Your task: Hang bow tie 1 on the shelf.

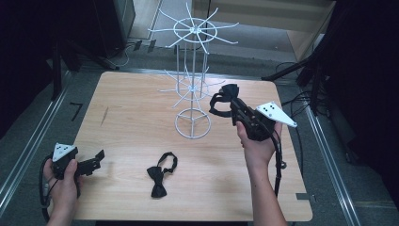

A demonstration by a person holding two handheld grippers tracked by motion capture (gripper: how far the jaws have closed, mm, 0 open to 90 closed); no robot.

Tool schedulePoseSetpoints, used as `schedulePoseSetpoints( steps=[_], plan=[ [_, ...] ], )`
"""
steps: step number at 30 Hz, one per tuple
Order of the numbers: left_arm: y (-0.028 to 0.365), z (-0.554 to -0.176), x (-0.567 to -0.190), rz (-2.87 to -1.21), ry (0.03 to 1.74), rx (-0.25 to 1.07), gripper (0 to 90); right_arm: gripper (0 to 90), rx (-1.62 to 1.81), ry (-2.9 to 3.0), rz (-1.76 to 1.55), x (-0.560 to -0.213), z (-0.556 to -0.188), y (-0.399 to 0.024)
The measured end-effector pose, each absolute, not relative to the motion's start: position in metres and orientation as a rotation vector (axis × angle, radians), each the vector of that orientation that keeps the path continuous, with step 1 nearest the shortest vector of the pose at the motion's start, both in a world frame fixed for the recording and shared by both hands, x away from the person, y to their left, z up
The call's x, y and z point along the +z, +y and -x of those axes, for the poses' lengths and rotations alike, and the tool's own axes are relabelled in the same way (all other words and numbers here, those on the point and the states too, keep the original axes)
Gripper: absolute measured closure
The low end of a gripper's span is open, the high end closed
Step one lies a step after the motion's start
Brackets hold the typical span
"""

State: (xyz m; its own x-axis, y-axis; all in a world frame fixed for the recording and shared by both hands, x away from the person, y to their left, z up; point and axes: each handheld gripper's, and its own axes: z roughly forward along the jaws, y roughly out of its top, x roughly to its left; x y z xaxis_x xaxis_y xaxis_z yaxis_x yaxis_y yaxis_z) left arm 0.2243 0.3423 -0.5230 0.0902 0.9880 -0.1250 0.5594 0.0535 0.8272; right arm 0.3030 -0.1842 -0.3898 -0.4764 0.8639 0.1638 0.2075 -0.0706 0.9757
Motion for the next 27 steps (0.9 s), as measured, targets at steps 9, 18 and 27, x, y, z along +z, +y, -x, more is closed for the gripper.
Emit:
schedulePoseSetpoints(
  steps=[9,18,27],
  plan=[
    [0.342,-0.224,-0.523,-1.603,1.565,0.706,0.0,77.6,1.583,1.672,-1.163,-0.392,-0.311,-0.181],
    [0.342,-0.224,-0.523,-1.606,1.563,0.705,0.0,77.5,1.593,1.675,-1.183,-0.395,-0.320,-0.180],
    [0.342,-0.224,-0.523,-1.608,1.561,0.706,0.0,77.6,1.590,1.681,-1.219,-0.402,-0.328,-0.181]
  ],
)
